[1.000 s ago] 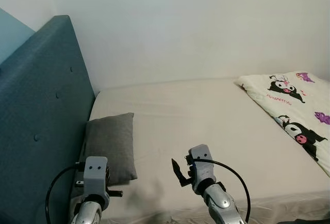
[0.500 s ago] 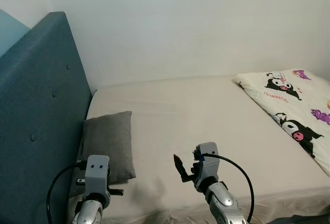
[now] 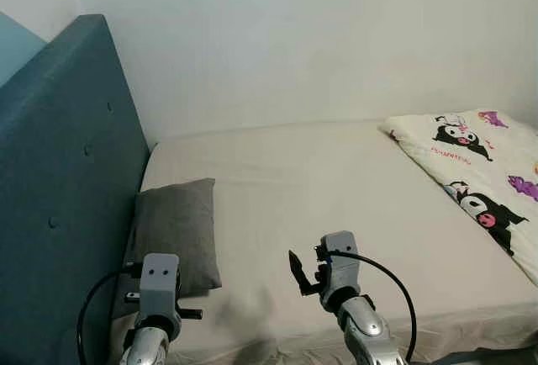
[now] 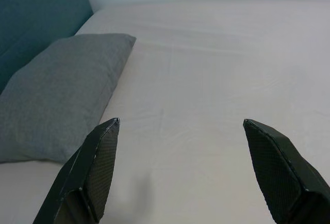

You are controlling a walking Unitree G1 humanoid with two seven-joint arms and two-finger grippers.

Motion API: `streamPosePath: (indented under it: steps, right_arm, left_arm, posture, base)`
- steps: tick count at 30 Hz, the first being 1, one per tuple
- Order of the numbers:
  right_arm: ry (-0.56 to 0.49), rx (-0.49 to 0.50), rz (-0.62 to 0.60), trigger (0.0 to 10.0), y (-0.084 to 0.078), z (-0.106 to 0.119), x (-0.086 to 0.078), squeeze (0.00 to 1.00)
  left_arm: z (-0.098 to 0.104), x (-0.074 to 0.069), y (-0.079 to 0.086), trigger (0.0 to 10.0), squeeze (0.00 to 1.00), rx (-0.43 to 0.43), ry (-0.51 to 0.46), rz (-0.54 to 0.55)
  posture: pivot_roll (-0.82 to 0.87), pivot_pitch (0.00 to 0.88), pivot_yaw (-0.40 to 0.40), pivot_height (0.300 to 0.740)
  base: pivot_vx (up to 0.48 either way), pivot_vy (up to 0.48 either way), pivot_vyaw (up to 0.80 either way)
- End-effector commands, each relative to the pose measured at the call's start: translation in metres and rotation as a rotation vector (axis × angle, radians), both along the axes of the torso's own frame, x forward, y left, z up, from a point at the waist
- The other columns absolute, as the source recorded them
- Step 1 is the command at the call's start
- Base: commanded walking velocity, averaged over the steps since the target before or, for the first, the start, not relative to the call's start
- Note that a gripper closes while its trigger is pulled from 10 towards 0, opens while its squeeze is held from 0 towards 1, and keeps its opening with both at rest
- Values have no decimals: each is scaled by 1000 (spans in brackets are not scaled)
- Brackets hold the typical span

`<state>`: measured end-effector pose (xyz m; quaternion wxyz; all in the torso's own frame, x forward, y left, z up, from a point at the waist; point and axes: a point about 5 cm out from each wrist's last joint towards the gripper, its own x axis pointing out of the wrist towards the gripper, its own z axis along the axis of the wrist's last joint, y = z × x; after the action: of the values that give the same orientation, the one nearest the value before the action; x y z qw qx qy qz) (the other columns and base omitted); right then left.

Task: Clean up the room

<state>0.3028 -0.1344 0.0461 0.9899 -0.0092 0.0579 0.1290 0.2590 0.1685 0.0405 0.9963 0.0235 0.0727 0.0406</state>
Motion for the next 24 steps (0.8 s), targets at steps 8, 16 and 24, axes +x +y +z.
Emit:
streamPosePath:
  steps: [8, 16, 24]
  right_arm:
    - [13, 8, -17, 10000, 1, -3, -3, 0]
    - [14, -42, -22, 10000, 1, -6, -4, 0]
    - [32, -25, -33, 10000, 1, -6, -2, 0]
  left_arm:
    - [-5, -8, 1, 10000, 0, -6, 19, -6]
    - [-8, -10, 6, 10000, 0, -12, 24, 20]
    - [-12, -10, 6, 10000, 0, -29, 79, 30]
  posture:
    - [20, 127, 10, 740]
    - [33, 129, 2, 740]
    - [32, 133, 3, 740]
  base:
    - [0, 0, 0]
    - [0, 0, 0]
    - [0, 0, 0]
